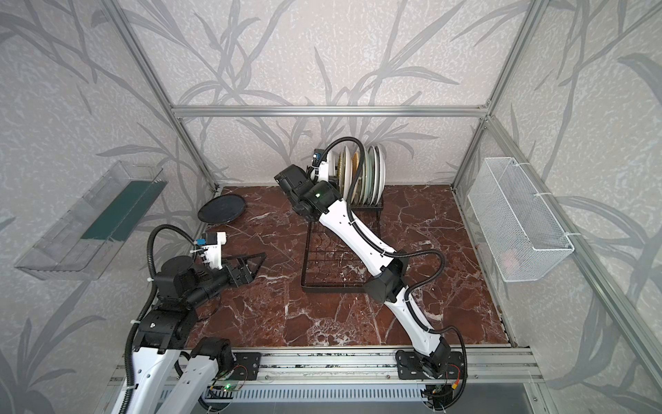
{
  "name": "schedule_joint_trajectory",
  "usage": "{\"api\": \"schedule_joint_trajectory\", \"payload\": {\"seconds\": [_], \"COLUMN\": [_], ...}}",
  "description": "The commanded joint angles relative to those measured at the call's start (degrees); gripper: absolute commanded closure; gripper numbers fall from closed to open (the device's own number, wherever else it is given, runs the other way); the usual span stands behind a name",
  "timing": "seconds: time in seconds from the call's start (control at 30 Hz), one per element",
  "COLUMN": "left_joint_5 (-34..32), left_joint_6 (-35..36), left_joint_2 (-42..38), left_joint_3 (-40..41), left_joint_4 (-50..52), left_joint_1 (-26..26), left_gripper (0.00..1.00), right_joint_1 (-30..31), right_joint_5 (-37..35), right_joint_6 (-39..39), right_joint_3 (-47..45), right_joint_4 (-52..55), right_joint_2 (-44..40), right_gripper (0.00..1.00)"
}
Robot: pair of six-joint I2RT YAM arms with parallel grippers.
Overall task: Load plates into a dish rack
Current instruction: Place the plate on the dish rack.
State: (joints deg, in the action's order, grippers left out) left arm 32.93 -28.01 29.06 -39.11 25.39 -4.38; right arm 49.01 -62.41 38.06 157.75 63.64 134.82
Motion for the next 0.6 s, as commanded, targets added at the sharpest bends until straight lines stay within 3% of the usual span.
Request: {"api": "schedule_joint_trajectory", "payload": {"seconds": [0.0,0.27,0.57], "left_joint_5": [0.75,1.07,1.00], "left_joint_6": [1.34,1.45,1.63], "left_joint_2": [-0.09,0.12,0.30], "left_joint_3": [0.44,0.53,0.53], "left_joint_4": [0.54,0.63,0.94], "left_joint_1": [0.17,0.27,0.27], "left_gripper": [0.01,0.01,0.01], "right_joint_1": [-0.19,-0.15,1.35], "right_joint_5": [0.01,1.22,2.28], "right_joint_6": [2.02,3.77,4.56], "right_joint_3": [1.86,1.64,1.24], "right_joint_4": [0.67,2.32,2.99], "right_joint_2": [1.31,0.99,-0.58], "right_gripper": [0.97,0.87,0.68]}}
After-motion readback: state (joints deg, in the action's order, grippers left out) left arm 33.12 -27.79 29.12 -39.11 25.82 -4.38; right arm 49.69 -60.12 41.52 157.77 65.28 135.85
